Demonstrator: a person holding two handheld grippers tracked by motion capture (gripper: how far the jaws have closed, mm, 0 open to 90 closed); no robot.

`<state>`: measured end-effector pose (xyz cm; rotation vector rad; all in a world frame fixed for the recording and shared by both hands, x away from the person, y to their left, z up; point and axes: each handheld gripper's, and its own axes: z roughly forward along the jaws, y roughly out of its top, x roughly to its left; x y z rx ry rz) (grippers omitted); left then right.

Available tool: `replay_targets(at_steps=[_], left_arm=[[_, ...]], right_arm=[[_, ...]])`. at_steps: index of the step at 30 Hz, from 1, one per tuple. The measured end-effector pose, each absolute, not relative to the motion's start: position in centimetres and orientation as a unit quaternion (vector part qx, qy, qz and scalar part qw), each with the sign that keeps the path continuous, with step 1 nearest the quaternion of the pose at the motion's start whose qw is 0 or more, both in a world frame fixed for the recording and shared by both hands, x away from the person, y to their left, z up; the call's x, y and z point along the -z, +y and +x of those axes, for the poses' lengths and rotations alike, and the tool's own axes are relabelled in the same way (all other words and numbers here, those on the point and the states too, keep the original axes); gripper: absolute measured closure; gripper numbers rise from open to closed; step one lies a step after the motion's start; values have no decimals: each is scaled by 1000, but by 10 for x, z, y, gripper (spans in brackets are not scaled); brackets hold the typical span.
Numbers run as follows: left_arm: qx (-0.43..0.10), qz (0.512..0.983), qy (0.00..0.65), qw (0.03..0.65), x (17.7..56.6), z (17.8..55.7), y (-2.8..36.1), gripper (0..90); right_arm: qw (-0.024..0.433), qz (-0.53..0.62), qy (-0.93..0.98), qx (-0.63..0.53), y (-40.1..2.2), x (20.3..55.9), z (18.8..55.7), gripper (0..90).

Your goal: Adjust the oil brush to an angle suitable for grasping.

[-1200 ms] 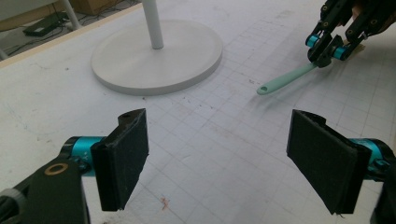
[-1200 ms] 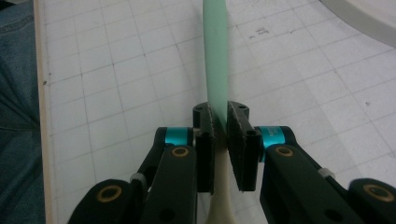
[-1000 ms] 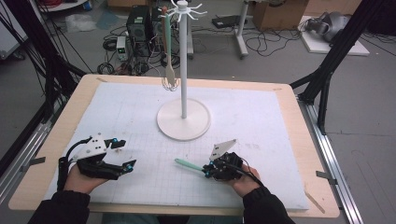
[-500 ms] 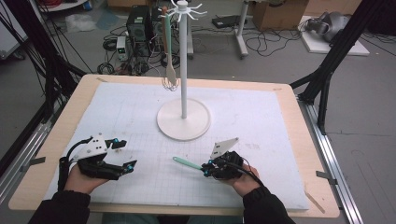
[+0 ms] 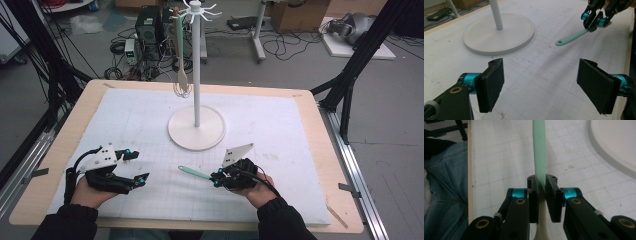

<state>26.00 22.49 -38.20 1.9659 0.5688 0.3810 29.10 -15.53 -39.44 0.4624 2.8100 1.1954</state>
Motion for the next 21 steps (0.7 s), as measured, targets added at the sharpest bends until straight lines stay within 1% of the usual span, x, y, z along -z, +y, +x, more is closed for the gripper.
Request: replay_targets(at_steps=[8, 15, 21], left_arm=[[-147, 819, 225, 507, 381, 259, 219, 239], [-129, 826, 211, 507, 381, 260, 211, 266], [-115, 828, 202, 511, 381, 261, 202, 272]], right_arm=[[31, 135, 907, -397, -146, 381, 291, 816], [29, 126, 907, -401, -139, 379, 291, 816], [28, 117, 904, -409, -136, 375, 289, 816]])
